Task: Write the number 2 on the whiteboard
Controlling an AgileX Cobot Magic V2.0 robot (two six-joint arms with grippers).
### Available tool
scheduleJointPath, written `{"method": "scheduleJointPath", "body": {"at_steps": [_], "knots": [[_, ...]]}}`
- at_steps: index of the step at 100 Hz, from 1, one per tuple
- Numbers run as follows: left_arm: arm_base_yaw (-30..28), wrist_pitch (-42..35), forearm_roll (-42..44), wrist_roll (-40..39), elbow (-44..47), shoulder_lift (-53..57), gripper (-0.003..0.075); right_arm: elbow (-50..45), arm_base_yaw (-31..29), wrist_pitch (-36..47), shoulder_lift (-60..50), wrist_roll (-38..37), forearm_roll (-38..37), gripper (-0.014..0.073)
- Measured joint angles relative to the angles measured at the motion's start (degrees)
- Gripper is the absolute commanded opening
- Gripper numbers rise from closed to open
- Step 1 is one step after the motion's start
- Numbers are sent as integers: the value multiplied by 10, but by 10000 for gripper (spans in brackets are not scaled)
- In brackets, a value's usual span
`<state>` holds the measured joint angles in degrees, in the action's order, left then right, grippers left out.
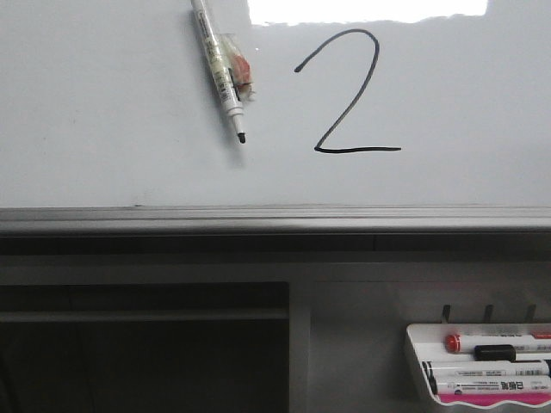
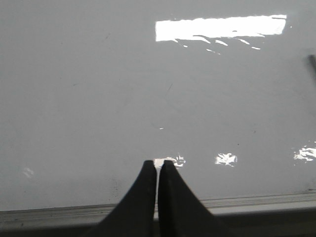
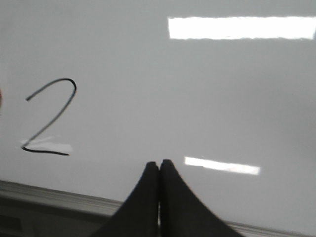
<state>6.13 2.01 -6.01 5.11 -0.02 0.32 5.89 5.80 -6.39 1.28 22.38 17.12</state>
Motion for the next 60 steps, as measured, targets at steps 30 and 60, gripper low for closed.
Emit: {"method": "scheduleJointPath", "body": {"at_steps": [30,60], "knots": [[0,0,0,0,0,0,-20,-65,-33,4,-15,-117,-166,-68],[0,0,0,0,0,0,-20,-65,-33,-4,-20,-143,-197,-68]]}}
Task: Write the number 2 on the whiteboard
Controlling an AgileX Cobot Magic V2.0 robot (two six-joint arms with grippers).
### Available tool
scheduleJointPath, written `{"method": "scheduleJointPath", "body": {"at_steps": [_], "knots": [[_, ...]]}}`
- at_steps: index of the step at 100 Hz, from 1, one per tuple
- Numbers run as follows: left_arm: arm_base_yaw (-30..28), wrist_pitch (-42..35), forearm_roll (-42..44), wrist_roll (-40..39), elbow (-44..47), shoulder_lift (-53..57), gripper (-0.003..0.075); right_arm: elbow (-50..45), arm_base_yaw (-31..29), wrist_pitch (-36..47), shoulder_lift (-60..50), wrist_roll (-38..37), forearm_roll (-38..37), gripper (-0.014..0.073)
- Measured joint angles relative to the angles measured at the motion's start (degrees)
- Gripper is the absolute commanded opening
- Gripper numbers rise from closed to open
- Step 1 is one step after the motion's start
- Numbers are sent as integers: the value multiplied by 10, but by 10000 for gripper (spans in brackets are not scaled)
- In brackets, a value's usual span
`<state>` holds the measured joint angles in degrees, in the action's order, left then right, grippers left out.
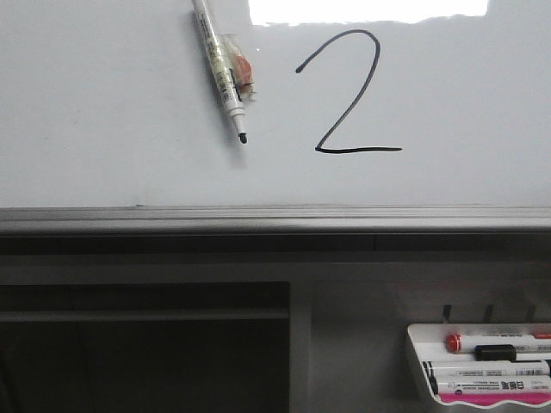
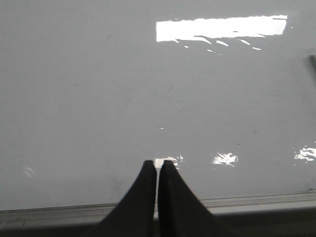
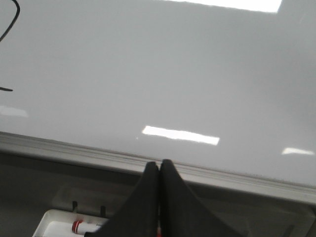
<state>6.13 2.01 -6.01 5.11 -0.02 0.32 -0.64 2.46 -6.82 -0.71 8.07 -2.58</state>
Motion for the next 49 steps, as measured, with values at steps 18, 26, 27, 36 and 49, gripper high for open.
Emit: {"method": "scheduleJointPath", "body": {"at_steps": [18,26,27,36,49], "knots": [[0,0,0,0,0,0,-20,0,0,33,0,0,0,-68],[0,0,0,0,0,0,-20,0,0,35,0,0,0,-68],[0,0,0,0,0,0,-20,0,0,35,0,0,0,-68],[0,0,0,0,0,0,-20,0,0,36,0,0,0,-68],[0,0,0,0,0,0,-20,0,0,36,0,0,0,-68]]}}
